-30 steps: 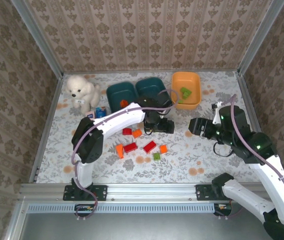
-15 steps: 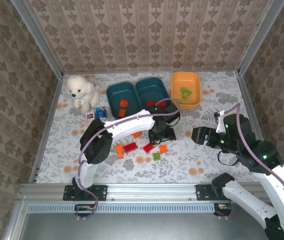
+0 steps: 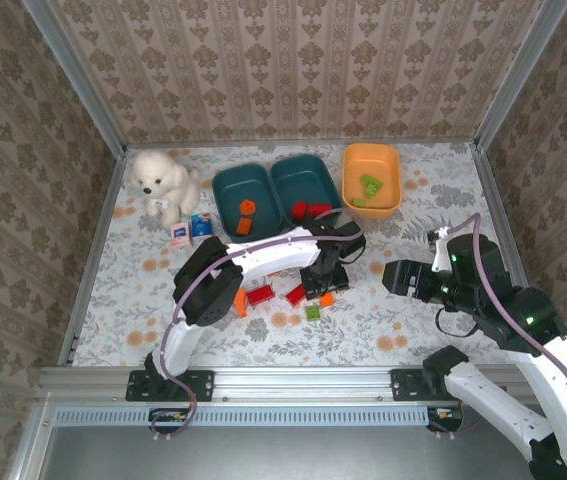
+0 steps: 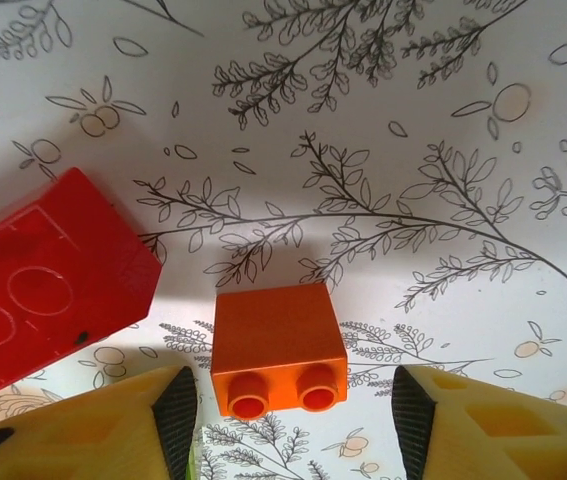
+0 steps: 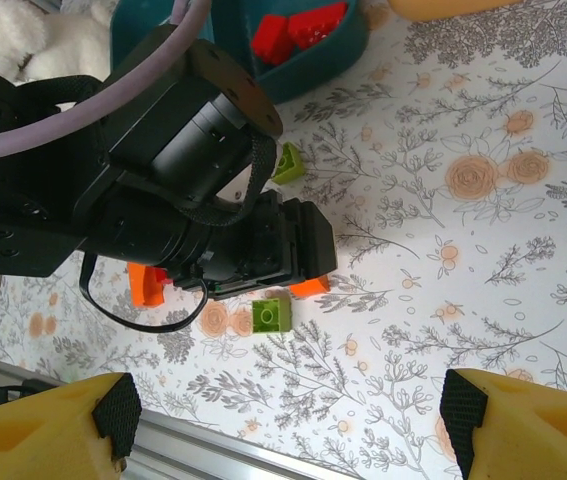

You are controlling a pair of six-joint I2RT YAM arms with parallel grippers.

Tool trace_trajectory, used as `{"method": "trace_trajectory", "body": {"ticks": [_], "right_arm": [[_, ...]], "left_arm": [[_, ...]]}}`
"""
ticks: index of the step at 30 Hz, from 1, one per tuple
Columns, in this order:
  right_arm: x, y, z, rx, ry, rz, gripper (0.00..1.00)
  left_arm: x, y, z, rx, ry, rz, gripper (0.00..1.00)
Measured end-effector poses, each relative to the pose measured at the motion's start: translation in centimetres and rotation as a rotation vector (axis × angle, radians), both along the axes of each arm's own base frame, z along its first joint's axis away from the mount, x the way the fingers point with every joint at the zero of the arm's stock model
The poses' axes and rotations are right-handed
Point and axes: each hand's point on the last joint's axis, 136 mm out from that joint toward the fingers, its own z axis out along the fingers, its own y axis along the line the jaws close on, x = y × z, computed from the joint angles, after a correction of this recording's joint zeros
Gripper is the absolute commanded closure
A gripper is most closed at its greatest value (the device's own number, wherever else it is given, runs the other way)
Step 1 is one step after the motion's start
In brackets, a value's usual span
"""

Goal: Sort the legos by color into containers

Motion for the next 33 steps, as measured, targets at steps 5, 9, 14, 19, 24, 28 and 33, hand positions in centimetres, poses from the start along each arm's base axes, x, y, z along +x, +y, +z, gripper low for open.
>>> {"method": "trace_trajectory", "body": {"ticks": [5,9,14,19,24,28,33], "right_arm": [[0.0,0.0,-0.2,-0.001,0.004,0.0,0.18],[-0.1,0.1,-0.6,-0.001,0.016,0.005,0.18],[-0.1,0.2,-0.8,0.004,0.022,0.008,0.18],[-0.1,0.2,-0.8,0.004,0.022,0.008,0.18],[0.0,0.3,-1.0,-0.006,0.029,0.014,0.17],[0.6,0.6,-0.9,-0.025,0.035,0.032,0.18],[1.9,2.0,-0.8,-0.021,0.051,0.086,0.18]], "left_arm": [[-0.3,0.1,-1.2,0.026,0.014,-0.006,0.5],[-0.3,0.1,-1.4,0.03,0.015,-0.006,0.59],[-0.2,-0.1,-1.4,0.028,0.009,-0.022,0.74],[0.2,-0.3,-1.2,0.027,-0.012,-0.042,0.78],[2.4,-1.2,1.6,0.02,-0.111,-0.085,0.78],[4.9,0.1,4.6,0.018,-0.199,-0.089,0.78],[10.8,5.7,10.0,0.002,-0.317,-0.003,0.78]]}}
